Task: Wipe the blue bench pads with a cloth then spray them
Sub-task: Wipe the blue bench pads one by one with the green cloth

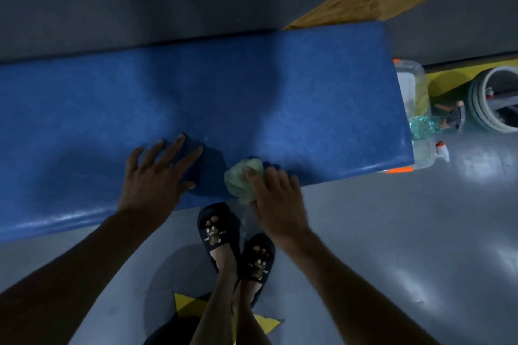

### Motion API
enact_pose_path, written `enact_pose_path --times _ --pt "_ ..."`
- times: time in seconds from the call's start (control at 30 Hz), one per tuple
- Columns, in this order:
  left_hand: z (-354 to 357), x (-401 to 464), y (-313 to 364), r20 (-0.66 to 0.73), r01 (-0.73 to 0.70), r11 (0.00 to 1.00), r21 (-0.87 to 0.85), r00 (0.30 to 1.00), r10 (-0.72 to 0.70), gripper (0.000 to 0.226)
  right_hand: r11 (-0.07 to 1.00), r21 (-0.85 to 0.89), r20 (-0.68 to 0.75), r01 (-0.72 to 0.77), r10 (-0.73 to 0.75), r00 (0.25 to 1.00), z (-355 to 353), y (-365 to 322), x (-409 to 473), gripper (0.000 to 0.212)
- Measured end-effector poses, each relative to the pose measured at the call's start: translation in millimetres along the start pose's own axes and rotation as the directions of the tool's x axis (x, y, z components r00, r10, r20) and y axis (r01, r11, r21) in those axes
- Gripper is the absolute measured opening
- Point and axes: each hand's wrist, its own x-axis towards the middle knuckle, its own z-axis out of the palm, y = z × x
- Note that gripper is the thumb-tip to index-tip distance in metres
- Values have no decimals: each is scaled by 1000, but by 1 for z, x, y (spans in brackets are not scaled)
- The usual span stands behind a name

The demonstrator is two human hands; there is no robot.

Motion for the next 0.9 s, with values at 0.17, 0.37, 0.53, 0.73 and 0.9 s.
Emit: enact_pose_path --times 0.17,0.37,0.53,0.73,0.9 --pt "1 2 3 26 30 999 17 999 -31 77 935 -161 -47 -316 313 949 -34 139 -17 39" --pt "1 7 12 38 66 998 8 997 -67 75 693 97 -171 -714 719 674 -26 116 -12 37" --pt "-1 11 14 57 77 997 24 995 -78 74 952 81 -27 -296 299 954 -5 -4 -8 44" --pt "-2 10 15 66 91 995 38 993 -94 75 983 -172 75 -58 72 995 -30 92 -26 49" --pt "-4 9 17 76 101 994 29 992 -103 75 884 11 -11 -467 467 884 -60 152 -41 47"
